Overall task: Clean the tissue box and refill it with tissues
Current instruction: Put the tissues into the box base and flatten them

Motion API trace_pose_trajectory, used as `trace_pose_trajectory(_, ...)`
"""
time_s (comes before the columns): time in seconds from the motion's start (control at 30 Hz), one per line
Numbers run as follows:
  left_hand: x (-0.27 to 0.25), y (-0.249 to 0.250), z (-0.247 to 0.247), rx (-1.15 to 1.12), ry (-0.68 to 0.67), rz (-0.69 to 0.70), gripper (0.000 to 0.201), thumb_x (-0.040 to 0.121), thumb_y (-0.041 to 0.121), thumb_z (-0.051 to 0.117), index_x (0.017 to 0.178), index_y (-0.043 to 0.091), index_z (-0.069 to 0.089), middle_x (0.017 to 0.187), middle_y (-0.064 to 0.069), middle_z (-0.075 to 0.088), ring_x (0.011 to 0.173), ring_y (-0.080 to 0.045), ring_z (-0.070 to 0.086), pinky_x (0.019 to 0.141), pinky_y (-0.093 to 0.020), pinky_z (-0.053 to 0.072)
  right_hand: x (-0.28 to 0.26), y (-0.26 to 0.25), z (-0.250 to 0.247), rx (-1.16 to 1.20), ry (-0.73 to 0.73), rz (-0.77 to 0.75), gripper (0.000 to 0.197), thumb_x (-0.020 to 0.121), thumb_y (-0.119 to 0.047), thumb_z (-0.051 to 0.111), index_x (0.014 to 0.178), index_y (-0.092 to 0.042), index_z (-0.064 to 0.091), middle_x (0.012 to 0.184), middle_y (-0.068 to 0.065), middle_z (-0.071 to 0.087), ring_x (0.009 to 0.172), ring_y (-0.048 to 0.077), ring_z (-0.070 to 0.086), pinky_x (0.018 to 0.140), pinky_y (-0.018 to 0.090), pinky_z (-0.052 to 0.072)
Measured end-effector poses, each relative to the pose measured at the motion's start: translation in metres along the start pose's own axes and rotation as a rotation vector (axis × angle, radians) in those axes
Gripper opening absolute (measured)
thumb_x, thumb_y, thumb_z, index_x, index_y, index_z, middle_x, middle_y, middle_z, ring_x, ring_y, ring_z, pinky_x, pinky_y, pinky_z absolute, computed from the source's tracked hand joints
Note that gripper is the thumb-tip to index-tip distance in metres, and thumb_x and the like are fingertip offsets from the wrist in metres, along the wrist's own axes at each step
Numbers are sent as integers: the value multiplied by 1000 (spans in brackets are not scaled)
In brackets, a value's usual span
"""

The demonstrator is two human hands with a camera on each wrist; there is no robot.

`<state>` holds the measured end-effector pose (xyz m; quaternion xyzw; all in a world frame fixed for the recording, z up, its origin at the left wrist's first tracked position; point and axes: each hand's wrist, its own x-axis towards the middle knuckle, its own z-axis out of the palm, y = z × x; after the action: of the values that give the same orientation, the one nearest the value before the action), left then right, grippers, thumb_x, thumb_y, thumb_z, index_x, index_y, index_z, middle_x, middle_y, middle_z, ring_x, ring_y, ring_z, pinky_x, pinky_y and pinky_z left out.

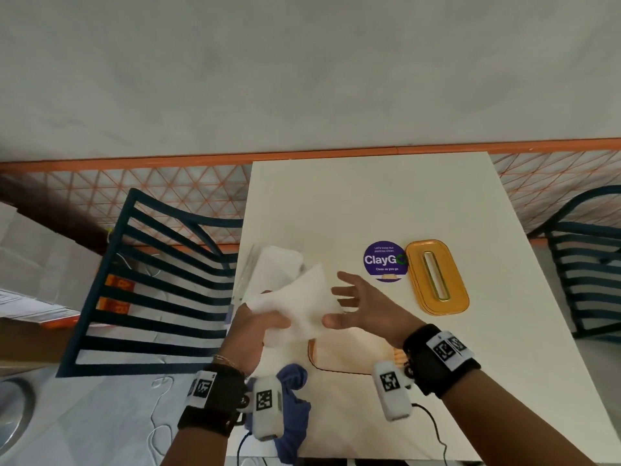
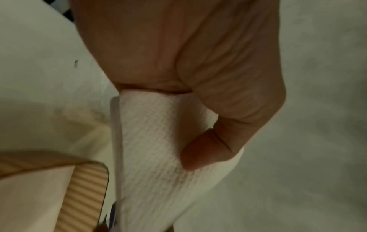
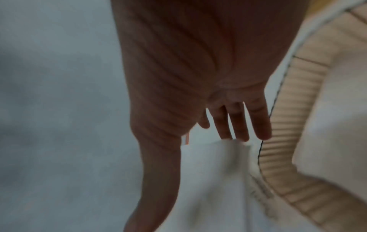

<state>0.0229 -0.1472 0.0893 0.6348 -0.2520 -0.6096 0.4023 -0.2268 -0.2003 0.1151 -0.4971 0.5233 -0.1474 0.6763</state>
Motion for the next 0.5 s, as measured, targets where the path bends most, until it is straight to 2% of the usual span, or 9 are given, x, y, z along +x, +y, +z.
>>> trace_pose_trajectory(0.03,-1,-3,5,9,-42,-21,66,48,15,85,113,11,74,115,-23,72,113,-45,66,99,-69,49,-6,-2,-2,86,-61,7,98,69,-36,93,150,-26,38,136,-2,63,122,18,62,97,33,53)
trace_pose_trajectory(0.1,1,-13,15,28,-63,-45,65,47,14,84,111,7,74,114,-26,71,113,-48,65,98,-72,47,-18,-3,-5,154,-156,-13,62,85,-22,82,140,-17,54,126,4,72,113,20,70,88,29,58)
trace_pose_trajectory(0.17,0,-17,29,71,-76,-71,59,47,15,83,104,4,75,107,-26,73,109,-49,65,97,-71,48,-27,4,-10,152,-150,-19,41,89,-17,77,129,-14,66,119,5,75,107,19,73,82,25,58)
trace_pose_trajectory(0.23,-1,-18,45,132,-50,-84,46,52,12,81,98,7,77,99,-18,77,103,-43,69,93,-59,56,-31,18,-17,120,-40,-7,39,86,-20,81,123,-16,70,114,3,77,104,18,73,84,29,59)
trace_pose_trajectory(0.3,0,-21,59,183,-4,-120,30,68,5,79,98,11,77,93,-10,79,97,-35,72,84,-45,61,-31,37,-27,51,105,54,39,81,-25,84,117,-19,72,110,-2,78,103,18,73,94,39,59)
trace_pose_trajectory(0.33,2,-24,65,240,6,-126,26,74,4,78,98,13,75,92,-7,79,96,-31,73,83,-42,61,-31,47,-32,1,162,91,37,80,-28,85,114,-19,73,107,-3,78,102,19,73,96,42,58)
trace_pose_trajectory(0.43,6,-33,74,501,16,-90,33,71,19,83,101,20,68,94,4,76,93,-21,73,88,-42,60,-32,70,-38,-128,262,189,30,80,-30,81,103,-12,73,101,6,77,99,31,71,91,50,59)
trace_pose_trajectory(0.5,2,-35,81,607,29,-55,41,75,20,80,111,22,61,101,8,72,98,-19,70,84,-33,56,-32,77,-36,-205,311,215,22,85,-22,76,102,-9,70,102,10,73,99,33,68,90,48,58)
